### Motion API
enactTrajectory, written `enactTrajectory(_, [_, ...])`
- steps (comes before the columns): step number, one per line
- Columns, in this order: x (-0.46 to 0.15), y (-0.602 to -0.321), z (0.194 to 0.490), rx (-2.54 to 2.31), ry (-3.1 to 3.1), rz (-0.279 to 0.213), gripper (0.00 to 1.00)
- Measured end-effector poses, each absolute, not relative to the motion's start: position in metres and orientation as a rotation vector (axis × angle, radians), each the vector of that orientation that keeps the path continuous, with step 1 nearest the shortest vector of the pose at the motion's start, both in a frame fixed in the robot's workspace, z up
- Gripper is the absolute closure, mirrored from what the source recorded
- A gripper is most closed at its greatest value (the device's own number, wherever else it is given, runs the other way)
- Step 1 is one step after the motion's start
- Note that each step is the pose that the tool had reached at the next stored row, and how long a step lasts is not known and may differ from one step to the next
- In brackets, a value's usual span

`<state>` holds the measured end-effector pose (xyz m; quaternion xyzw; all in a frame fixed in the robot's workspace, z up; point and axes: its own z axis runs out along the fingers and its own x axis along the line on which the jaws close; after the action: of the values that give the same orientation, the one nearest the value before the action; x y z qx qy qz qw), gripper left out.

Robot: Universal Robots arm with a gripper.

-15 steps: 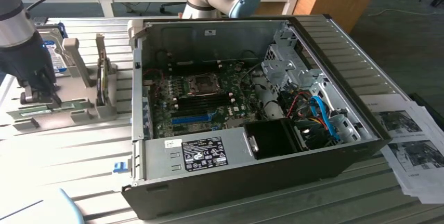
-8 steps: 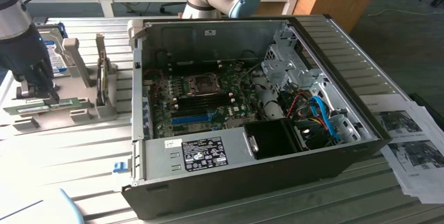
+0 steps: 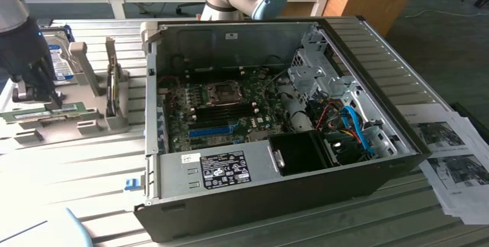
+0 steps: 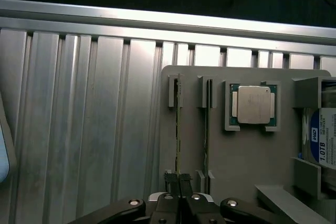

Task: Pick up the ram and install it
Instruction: 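Pick up the ram and move it above insertion slot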

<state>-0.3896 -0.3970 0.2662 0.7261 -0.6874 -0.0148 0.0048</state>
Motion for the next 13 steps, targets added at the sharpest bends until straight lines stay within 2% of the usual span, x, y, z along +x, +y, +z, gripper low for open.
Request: enactTrajectory(13, [-0.388, -0.397, 0.295, 2.271, -2.154, -0.049, 0.89])
